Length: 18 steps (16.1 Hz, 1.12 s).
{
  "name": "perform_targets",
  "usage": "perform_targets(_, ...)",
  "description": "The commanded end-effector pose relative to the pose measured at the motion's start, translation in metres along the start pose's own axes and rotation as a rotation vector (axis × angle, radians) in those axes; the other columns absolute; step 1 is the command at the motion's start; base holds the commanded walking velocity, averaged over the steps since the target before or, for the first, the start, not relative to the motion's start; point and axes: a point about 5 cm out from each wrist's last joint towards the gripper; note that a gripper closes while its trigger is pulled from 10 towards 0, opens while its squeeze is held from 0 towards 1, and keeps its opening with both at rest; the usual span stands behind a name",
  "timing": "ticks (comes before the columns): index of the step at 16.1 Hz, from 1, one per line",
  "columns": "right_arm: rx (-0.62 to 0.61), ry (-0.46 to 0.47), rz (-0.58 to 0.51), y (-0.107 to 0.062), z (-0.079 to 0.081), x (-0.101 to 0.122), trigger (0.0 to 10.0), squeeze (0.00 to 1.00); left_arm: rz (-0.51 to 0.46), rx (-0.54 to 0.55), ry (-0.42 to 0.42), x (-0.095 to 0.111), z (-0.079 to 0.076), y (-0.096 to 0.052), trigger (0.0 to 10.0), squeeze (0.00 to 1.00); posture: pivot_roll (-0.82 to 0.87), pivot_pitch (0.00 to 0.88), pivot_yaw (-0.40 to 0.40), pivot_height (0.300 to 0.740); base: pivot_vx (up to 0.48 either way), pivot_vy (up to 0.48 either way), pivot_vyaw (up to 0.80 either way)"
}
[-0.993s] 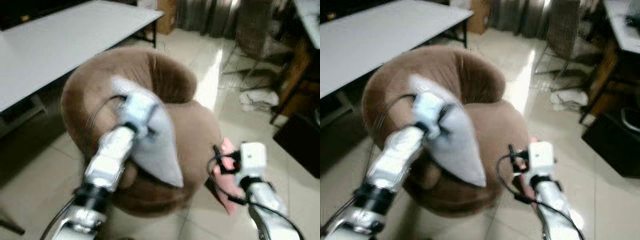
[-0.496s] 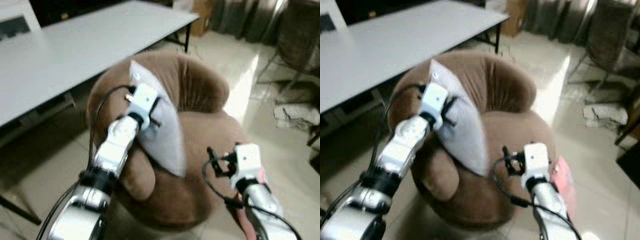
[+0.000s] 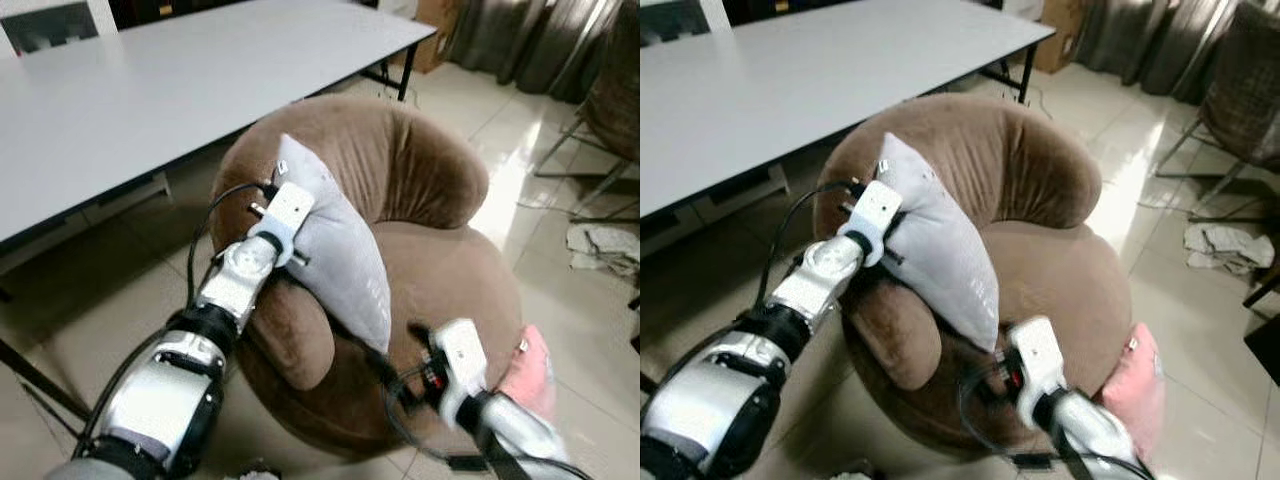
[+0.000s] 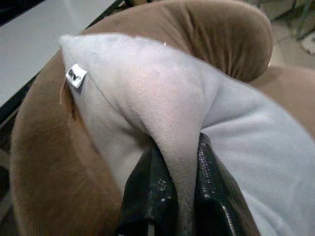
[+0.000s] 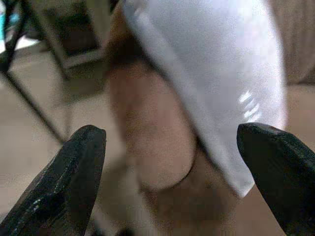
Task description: Move the pillow to the sofa
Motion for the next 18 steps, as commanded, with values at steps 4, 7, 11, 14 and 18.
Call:
perform_targets(4, 0.014, 0.004, -0.015, -0.002, -0.014, 0.002, 10.0, 0.0, -0.027, -0.07, 0.042, 0.008, -0.003, 0.003, 10.0, 1.0, 0.07, 0.067, -0.043, 0.74, 0.0, 0.0, 0.0)
perform_targets(7, 0.009, 0.009, -0.029, -0.001, -0.018, 0.001, 10.0, 0.0, -0.076, -0.014, -0.002, 0.015, 0.004, 0.003, 10.0, 1.0, 0.07, 0.064, -0.044, 0.74, 0.0, 0.0, 0.0)
perform_targets(11, 0.009, 0.027, -0.05, -0.005, -0.017, 0.0, 10.0, 0.0, -0.221, 0.034, -0.101, 0.033, 0.02, -0.003, 10.0, 1.0, 0.08, 0.062, -0.047, 0.74, 0.0, 0.0, 0.0)
perform_targets(14, -0.002, 0.015, -0.058, -0.009, -0.017, 0.002, 10.0, 0.0, -0.298, 0.041, -0.159, 0.042, 0.03, -0.01, 10.0, 1.0, 0.08, 0.059, -0.048, 0.74, 0.0, 0.0, 0.0)
perform_targets(18, -0.4, -0.127, -0.146, 0.0, -0.04, 0.031, 10.0, 0.0, -0.364, 0.043, -0.391, 0.021, 0.042, -0.05, 10.0, 0.0, 0.07, 0.041, -0.039, 0.74, 0.0, 0.0, 0.0)
Point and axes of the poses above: a point about 5 cm out from each wrist's last joint towards the gripper, its own y axis pointing out of the wrist towards the gripper, its own x axis along the axis of the wrist's last joint, z = x × y, and after that the axes turned 10 degrees about -y, right-handed
